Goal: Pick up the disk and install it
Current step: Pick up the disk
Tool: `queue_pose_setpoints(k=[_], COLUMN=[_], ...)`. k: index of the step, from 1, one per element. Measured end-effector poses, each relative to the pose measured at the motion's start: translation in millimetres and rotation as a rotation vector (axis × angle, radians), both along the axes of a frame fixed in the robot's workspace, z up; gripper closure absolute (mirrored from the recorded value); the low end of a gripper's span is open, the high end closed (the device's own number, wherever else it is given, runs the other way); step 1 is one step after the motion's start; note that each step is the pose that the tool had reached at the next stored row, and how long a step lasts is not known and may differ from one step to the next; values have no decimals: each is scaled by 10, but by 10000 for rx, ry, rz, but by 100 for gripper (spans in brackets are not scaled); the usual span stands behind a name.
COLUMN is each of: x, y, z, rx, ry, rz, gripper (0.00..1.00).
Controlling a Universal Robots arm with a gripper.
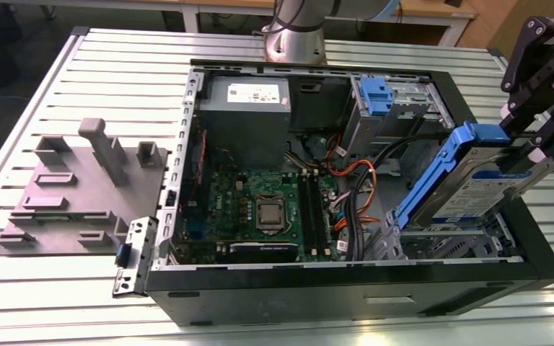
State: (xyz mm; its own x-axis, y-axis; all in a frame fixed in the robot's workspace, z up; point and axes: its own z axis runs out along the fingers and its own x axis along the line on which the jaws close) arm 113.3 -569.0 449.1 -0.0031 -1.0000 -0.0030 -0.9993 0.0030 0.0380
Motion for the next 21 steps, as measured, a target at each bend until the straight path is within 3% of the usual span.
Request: queue_pose_setpoints(k=[21], x=[-1], y=[1], z=[0], rx=[10], ry=[0], rz=[-79], gripper=[65])
